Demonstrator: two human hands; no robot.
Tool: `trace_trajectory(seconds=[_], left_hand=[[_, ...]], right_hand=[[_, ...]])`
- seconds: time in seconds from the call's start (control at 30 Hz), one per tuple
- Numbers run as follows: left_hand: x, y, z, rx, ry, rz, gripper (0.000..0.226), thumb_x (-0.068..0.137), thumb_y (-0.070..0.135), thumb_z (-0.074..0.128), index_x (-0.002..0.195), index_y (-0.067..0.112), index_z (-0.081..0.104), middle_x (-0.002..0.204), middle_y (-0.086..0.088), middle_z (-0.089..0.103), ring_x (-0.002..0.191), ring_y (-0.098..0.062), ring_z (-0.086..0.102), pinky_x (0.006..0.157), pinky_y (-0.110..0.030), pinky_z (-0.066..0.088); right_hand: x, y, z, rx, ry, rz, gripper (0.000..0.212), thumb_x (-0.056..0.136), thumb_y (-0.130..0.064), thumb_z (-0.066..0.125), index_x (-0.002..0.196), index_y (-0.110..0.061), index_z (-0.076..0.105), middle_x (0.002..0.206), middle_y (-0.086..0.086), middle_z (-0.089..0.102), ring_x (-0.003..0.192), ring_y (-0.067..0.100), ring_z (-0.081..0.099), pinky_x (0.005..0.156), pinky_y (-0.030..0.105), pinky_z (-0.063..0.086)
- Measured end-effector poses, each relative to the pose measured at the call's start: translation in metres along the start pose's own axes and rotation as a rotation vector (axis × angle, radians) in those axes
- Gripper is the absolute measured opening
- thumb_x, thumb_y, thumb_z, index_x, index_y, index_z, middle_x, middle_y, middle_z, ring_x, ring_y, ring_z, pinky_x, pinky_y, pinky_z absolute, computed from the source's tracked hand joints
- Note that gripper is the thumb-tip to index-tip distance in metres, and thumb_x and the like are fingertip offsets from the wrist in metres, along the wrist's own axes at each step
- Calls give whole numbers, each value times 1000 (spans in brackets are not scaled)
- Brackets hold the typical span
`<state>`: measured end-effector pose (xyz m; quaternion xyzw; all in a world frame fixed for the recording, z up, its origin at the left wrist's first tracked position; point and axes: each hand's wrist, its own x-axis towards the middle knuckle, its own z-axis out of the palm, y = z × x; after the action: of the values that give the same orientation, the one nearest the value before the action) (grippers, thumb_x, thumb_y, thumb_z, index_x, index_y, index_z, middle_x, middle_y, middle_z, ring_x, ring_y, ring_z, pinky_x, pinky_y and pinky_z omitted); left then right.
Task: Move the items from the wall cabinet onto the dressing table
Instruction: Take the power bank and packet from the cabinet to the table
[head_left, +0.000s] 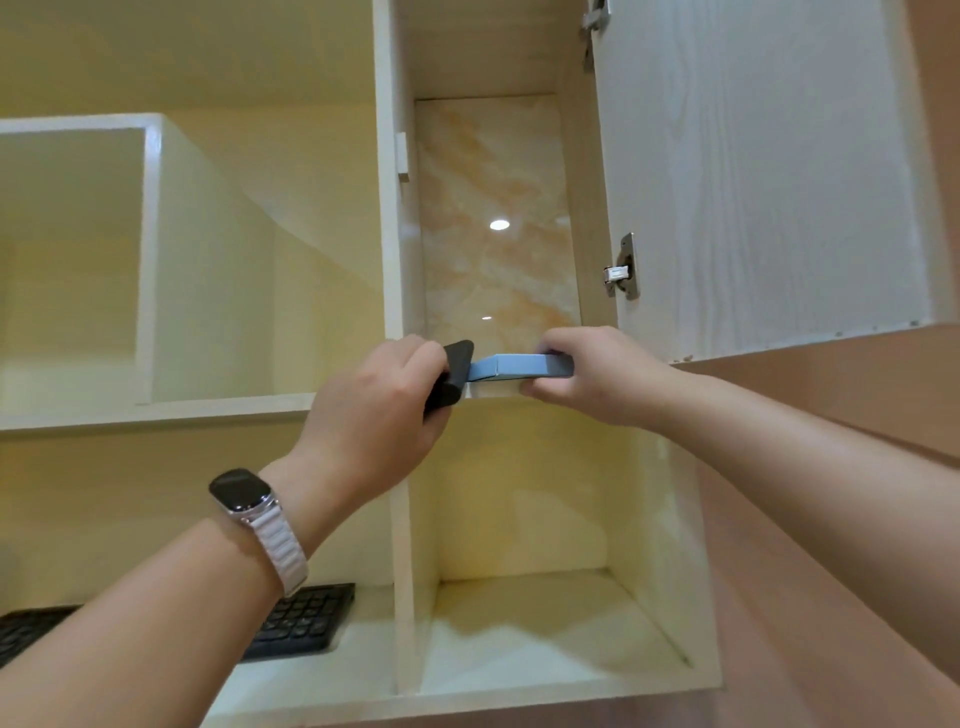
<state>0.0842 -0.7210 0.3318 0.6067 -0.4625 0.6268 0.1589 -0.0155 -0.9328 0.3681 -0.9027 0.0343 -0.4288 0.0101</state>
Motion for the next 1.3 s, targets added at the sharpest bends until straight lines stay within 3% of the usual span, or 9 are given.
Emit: trace_trajectory(seconds=[0.2, 0.33, 0.43, 0.53, 0.7, 0.87, 1.07, 1.2, 1.3], left_hand=[[-19, 4, -4, -70, 38, -147, 20, 81, 12, 71, 99, 10, 63, 84, -2, 61, 71, -25, 54, 51, -33, 45], [-38, 6, -7, -133, 84, -324, 27, 86, 13, 69, 112, 12, 66, 90, -2, 67, 74, -14, 54, 63, -27, 41], [-51, 12, -8, -198, 138, -470, 28, 86, 16, 68, 114, 17, 67, 90, 1, 68, 75, -11, 56, 67, -26, 41], [-65, 27, -11, -278, 160, -589, 24, 89, 20, 65, 113, 25, 66, 87, 11, 66, 75, -8, 58, 66, -23, 44], [-91, 67, -13, -463, 247, -789, 22, 88, 18, 68, 104, 33, 66, 86, 22, 66, 81, 3, 59, 68, -8, 43], [-125, 109, -7, -799, 202, -1010, 24, 86, 13, 70, 92, 36, 70, 82, 19, 70, 77, 3, 62, 66, -10, 47], [-168, 147, 16, -1220, 31, -1352, 11, 87, 15, 69, 89, 24, 74, 82, 7, 74, 75, -8, 66, 66, -27, 50], [-188, 163, 29, -1478, -110, -1489, 15, 88, 13, 67, 101, 16, 71, 93, 1, 75, 79, -9, 67, 67, -27, 51], [-202, 169, 35, -1649, -217, -1559, 13, 88, 10, 64, 100, 13, 68, 87, 0, 75, 71, -8, 68, 54, -23, 51]], right_hand=[[-14, 3, 4, 6, 201, -121, 5, 88, -23, 60, 89, -21, 55, 76, -8, 52, 76, 23, 51, 65, 39, 48], [-34, -3, 2, -20, 523, -391, 16, 84, -19, 60, 94, -6, 63, 79, 4, 60, 69, 27, 53, 57, 37, 45], [-56, -13, -3, 83, 600, -426, 14, 84, -18, 61, 91, -6, 60, 77, -1, 55, 65, 21, 46, 53, 32, 38], [-84, -19, 2, 266, 542, -263, 15, 81, -25, 60, 88, -13, 56, 73, -5, 51, 63, 22, 45, 52, 36, 42], [-131, -13, 31, 526, 243, 37, 12, 84, -32, 59, 86, -22, 52, 76, -2, 62, 71, 23, 59, 62, 47, 53], [-180, -3, 64, 673, 124, 266, 13, 78, -35, 57, 89, -28, 56, 82, -10, 66, 72, 9, 62, 65, 36, 56], [-234, 0, 86, 766, 135, 550, 6, 85, -18, 62, 90, -21, 61, 85, -4, 68, 75, 12, 67, 65, 34, 56], [-264, -9, 94, 748, 178, 677, 9, 87, -16, 62, 90, -24, 63, 85, -7, 70, 75, 9, 68, 59, 25, 54], [-282, -22, 99, 720, 230, 814, 9, 87, -15, 63, 89, -23, 64, 83, -7, 72, 74, 9, 69, 62, 28, 56]])
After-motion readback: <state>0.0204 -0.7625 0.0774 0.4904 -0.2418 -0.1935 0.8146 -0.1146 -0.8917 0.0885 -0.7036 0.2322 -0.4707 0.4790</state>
